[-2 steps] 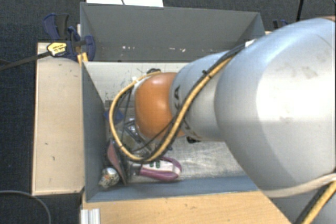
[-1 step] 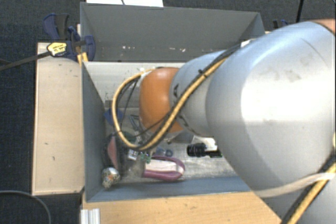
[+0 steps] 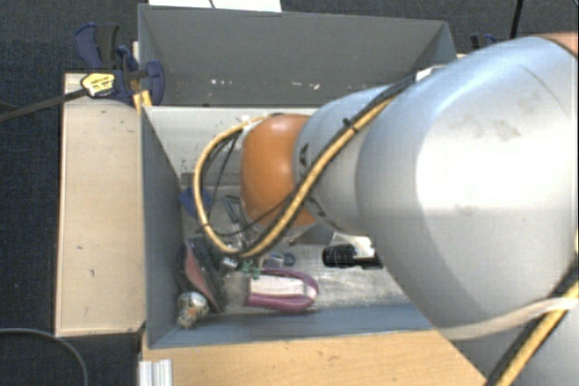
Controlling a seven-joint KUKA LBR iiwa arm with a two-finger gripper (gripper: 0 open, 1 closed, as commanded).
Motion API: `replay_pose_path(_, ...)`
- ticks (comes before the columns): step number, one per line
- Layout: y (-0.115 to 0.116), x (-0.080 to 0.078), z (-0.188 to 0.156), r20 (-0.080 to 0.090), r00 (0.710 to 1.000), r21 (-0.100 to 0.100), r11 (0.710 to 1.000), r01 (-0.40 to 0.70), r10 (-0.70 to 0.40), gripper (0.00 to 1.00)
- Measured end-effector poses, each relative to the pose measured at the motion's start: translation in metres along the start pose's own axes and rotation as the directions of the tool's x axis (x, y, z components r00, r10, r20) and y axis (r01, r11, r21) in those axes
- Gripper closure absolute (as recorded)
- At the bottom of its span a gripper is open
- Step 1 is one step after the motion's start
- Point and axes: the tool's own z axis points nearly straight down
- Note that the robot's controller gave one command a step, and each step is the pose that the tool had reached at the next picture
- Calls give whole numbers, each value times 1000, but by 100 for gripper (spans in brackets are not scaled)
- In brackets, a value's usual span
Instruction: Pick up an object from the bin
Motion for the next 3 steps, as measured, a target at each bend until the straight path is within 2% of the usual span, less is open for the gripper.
replay_pose_path(1, 0, -2, -32, -8, 1000, 5, 1000, 3, -3, 100)
replay_pose_path(2, 2, -4, -117, -5, 1000, 1, 1000, 10, -10, 100)
replay_pose_path(3, 2, -5, -124, -9, 1000, 5, 1000, 18, -18, 100)
